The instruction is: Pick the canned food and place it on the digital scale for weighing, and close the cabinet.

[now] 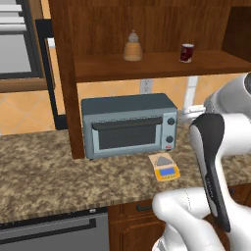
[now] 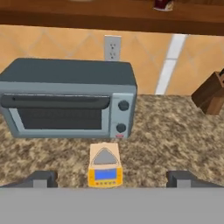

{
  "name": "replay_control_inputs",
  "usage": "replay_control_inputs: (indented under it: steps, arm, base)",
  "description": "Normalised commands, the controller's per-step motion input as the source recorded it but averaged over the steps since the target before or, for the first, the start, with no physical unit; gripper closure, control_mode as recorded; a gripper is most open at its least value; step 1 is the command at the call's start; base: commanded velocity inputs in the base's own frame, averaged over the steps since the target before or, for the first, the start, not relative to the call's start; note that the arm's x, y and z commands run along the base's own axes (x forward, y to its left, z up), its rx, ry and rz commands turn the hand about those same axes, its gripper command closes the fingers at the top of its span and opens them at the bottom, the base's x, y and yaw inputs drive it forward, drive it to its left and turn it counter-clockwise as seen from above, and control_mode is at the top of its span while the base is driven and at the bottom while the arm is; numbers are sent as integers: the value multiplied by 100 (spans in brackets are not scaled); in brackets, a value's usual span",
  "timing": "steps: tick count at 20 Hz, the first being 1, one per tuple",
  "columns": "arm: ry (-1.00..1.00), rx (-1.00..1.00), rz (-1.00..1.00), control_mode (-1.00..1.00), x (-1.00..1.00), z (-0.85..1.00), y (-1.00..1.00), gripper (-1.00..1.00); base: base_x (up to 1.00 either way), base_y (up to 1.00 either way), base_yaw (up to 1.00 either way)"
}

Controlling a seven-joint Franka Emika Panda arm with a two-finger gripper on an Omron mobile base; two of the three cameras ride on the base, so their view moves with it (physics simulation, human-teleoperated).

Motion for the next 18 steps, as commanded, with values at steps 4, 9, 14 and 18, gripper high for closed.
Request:
replay_control_inputs:
  steps: [4, 9, 14, 18]
  arm:
    - [2, 0, -7, -100, -3, 87, -15, -100]
    - [1, 1, -2, -100, 0, 71, -27, -100]
    - [-23, 7, 0, -100, 0, 19, -45, -100]
    - [-29, 5, 0, -100, 6, 12, -41, -100]
  base:
    - [0, 0, 0]
    - [0, 0, 0]
    - [0, 0, 0]
    - [0, 0, 0]
